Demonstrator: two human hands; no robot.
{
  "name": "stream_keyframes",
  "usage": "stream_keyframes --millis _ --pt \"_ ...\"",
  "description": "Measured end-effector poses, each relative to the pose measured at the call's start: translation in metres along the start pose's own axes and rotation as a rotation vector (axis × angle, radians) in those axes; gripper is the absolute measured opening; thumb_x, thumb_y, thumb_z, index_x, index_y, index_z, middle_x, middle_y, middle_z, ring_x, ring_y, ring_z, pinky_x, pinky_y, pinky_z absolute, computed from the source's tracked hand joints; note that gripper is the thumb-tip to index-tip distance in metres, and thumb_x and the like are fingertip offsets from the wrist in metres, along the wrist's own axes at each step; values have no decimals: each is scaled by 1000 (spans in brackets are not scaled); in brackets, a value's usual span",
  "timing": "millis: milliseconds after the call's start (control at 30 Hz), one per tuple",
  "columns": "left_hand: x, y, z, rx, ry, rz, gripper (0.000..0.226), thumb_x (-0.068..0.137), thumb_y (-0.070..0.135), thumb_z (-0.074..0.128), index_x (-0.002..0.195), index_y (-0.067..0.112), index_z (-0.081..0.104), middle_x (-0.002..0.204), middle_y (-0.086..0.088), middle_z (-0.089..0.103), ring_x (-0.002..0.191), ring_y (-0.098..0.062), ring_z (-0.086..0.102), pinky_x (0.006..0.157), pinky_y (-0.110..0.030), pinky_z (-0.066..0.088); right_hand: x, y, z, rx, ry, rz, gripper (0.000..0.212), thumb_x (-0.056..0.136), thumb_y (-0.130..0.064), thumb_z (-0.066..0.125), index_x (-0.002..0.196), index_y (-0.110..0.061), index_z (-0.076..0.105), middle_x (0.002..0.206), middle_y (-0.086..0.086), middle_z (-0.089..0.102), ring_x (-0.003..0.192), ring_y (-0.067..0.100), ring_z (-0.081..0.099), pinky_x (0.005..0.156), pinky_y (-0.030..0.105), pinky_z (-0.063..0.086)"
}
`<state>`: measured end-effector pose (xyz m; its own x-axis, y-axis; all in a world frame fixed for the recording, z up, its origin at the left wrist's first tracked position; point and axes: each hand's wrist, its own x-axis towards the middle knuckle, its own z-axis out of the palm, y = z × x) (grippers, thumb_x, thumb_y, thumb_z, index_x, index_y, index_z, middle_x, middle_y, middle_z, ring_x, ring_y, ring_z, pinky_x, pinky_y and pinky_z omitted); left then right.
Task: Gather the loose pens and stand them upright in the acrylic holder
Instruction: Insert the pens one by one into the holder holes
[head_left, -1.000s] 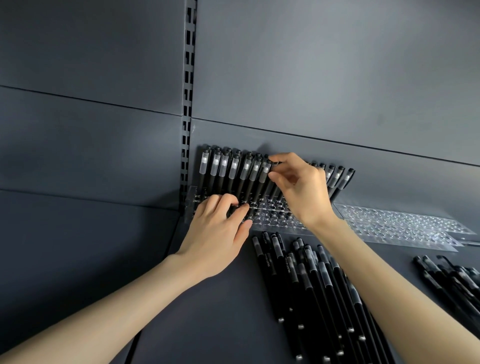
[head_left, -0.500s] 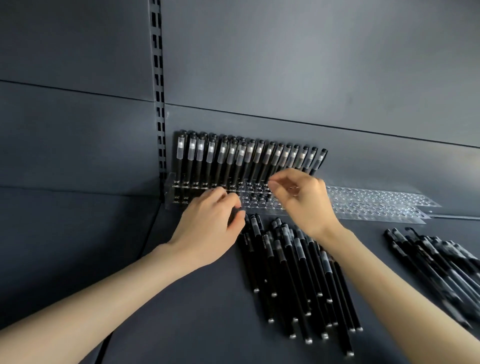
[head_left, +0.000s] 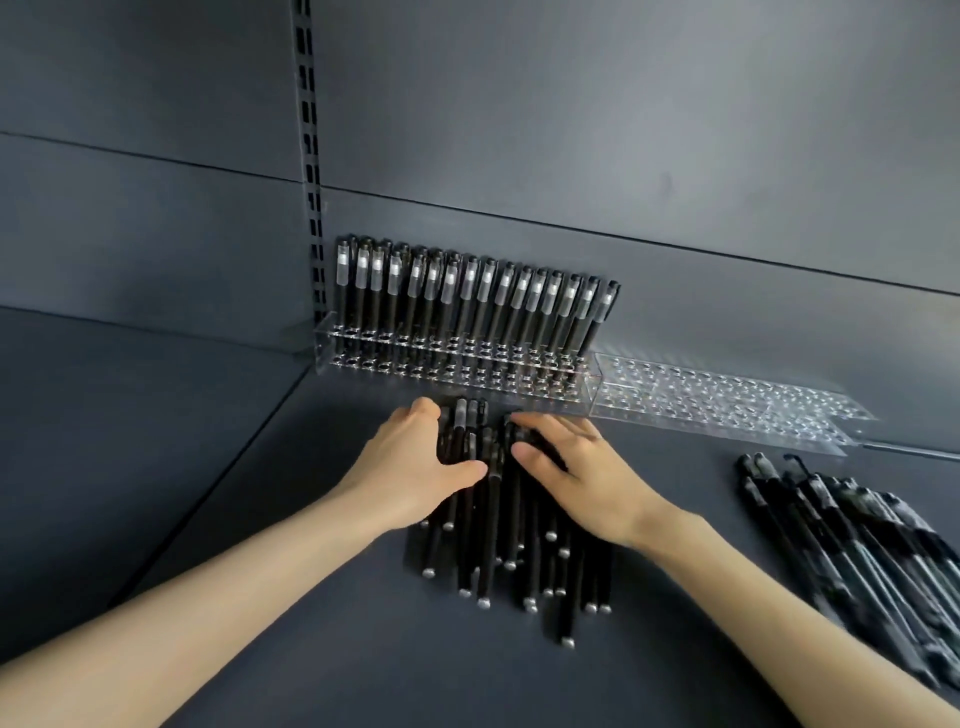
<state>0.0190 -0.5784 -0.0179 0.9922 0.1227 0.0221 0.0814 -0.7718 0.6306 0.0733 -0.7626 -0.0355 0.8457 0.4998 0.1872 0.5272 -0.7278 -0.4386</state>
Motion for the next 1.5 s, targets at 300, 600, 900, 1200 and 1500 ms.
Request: stream_keyframes --millis 300,600,900,1200,1500 --pt "-1 -3 4 -159 131 -49 30 85 28 68 94 0 65 85 -14 69 62 -17 62 55 -27 47 -2 3 3 -24 23 -18 46 98 -45 37 140 -27 38 141 -3 47 134 21 29 110 42 28" --pt "0 -5 0 -482 168 25 19 92 21 59 80 8 65 64 -8 60 45 -13 51 43 -21 39 -5 -9 -7 162 176 -26 40 95 -37 51 132 -21 49 127 -6 57 121 13 47 105 28 32" --pt "3 9 -26 -768 164 290 8 85 10 67 91 11 72 69 -4 64 54 -9 62 45 -24 49 30 -59 -34 1008 333 66 28 82 -16 71 101 -10 52 77 4 67 72 14 63 81 27 55" --pt "53 -6 -45 -803 147 370 16 91 17 60 101 10 69 80 -9 68 60 -16 69 51 -28 55 76 -76 -34 1041 586 78 25 86 -1 65 98 -14 47 75 7 62 63 16 63 74 30 57" --pt "88 -22 -50 -692 325 351 28 98 15 45 124 7 56 69 -4 53 48 -4 41 47 -16 36 108 -72 -38 604 837 -16 33 85 -5 67 102 -24 48 83 -4 59 71 12 60 69 30 54"
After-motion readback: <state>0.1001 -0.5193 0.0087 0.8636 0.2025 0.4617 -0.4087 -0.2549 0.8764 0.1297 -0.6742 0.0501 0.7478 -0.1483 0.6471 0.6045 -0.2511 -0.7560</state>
